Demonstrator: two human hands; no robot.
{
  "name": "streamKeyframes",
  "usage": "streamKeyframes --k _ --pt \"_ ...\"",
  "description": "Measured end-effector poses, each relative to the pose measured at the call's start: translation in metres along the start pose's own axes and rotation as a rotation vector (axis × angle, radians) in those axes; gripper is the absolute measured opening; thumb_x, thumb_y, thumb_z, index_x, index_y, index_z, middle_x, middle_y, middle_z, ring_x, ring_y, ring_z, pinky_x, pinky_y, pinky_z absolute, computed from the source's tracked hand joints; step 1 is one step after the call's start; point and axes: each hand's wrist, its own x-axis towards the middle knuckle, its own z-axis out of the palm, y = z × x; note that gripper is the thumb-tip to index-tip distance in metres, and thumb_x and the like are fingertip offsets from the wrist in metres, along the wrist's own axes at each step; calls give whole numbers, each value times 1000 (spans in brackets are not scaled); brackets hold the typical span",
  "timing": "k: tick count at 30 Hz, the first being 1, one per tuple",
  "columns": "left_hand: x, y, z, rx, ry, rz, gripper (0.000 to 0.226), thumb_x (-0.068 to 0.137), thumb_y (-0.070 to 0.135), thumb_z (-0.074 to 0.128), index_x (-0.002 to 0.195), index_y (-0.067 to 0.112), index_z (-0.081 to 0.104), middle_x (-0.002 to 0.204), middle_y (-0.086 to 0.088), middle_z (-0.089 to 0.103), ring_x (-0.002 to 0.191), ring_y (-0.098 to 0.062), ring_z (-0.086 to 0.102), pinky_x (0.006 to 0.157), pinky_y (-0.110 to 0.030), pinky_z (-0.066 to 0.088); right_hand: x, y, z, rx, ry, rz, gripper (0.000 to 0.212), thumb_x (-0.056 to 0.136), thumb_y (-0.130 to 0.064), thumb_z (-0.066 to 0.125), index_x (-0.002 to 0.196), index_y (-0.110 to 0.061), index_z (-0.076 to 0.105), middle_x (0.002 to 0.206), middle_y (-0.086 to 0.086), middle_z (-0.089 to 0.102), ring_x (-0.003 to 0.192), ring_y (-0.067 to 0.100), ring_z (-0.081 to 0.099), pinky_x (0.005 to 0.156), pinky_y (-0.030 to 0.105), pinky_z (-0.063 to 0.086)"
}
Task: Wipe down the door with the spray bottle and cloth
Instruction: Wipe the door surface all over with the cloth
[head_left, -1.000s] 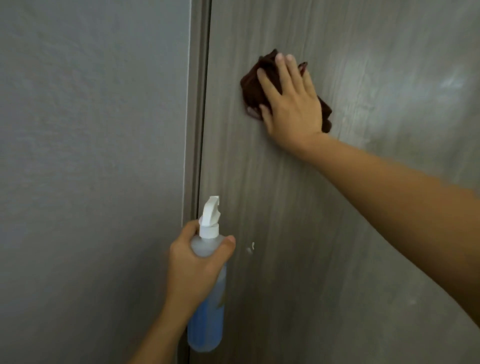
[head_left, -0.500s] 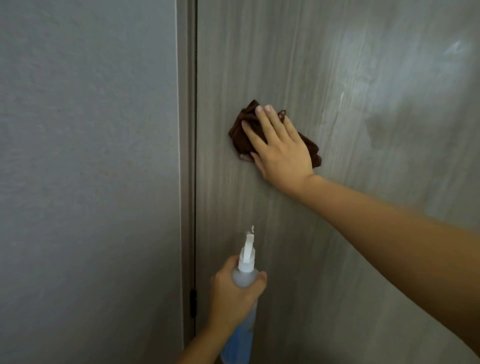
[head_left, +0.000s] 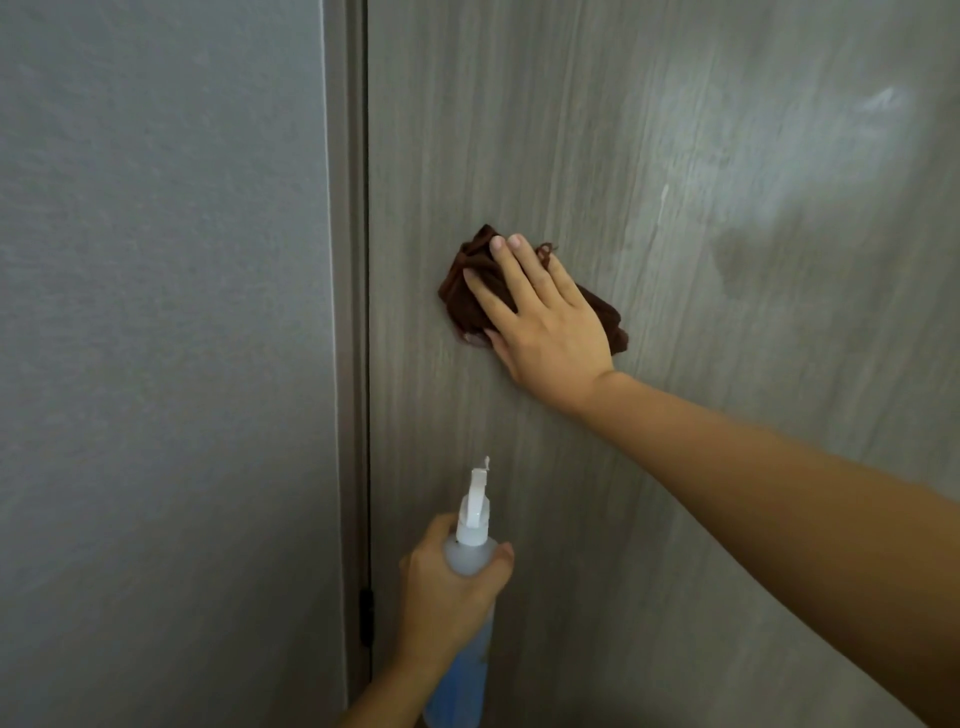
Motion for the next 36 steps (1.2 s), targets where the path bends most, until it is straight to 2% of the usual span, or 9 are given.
streamKeyframes --k 3,7,12,15,17,24,27,32,36 --pt "1 -1 -2 -12 -16 15 25 78 20 90 91 25 70 79 8 73 69 -12 70 60 -22 56 -1 0 2 5 12 3 55 107 -37 44 158 -16 38 167 20 24 156 36 19 128 49 14" --pt "3 3 -6 -15 -60 59 33 67 46 81 88 23 71 76 9 74 66 -10 71 58 -20 54 -1 0 1 17 -3 5 55 108 -39 38 158 -16 37 167 19 23 156 36 19 128 49 13" --pt "6 4 -10 -48 -58 57 22 78 23 89 92 23 71 76 6 73 67 -11 70 60 -22 55 -3 1 -2 36 -44 10 57 108 -41 34 159 -17 35 168 18 20 157 34 15 128 49 11" --pt "6 5 -15 -54 -15 79 29 73 40 85 94 27 70 78 7 73 69 -12 71 61 -22 56 -5 3 -7 50 -72 19 59 106 -39 37 161 -18 31 170 17 15 158 33 10 129 49 9" --pt "8 5 -22 -60 38 95 27 74 33 88 94 30 70 78 8 73 70 -11 70 61 -20 55 -13 -1 -7 62 -74 51 61 106 -39 41 161 -18 30 170 17 14 158 32 9 129 48 8" --pt "16 15 -39 -107 136 146 36 68 53 77 95 31 70 80 12 72 72 -10 70 63 -23 56 -105 -46 25 93 -12 196 53 105 -34 50 155 -16 45 168 16 20 157 35 16 125 51 18" --pt "16 15 -44 -115 143 158 35 69 51 79 95 29 71 80 10 71 72 -11 70 64 -25 57 -148 -85 49 139 -24 136 50 102 -30 52 150 -18 52 166 16 29 156 35 19 122 51 22" --pt "17 17 -52 -142 127 183 33 73 49 80 96 28 70 82 8 71 75 -13 70 67 -27 58 -177 -106 65 72 -113 -112 44 102 -20 46 143 -18 60 163 16 34 156 34 18 127 48 11" --pt "22 15 -57 -121 163 175 35 71 51 79 93 25 71 78 8 72 70 -12 70 64 -32 59 -133 -68 38 51 -39 5 48 100 -24 55 147 -16 55 162 18 36 152 36 29 126 49 14"
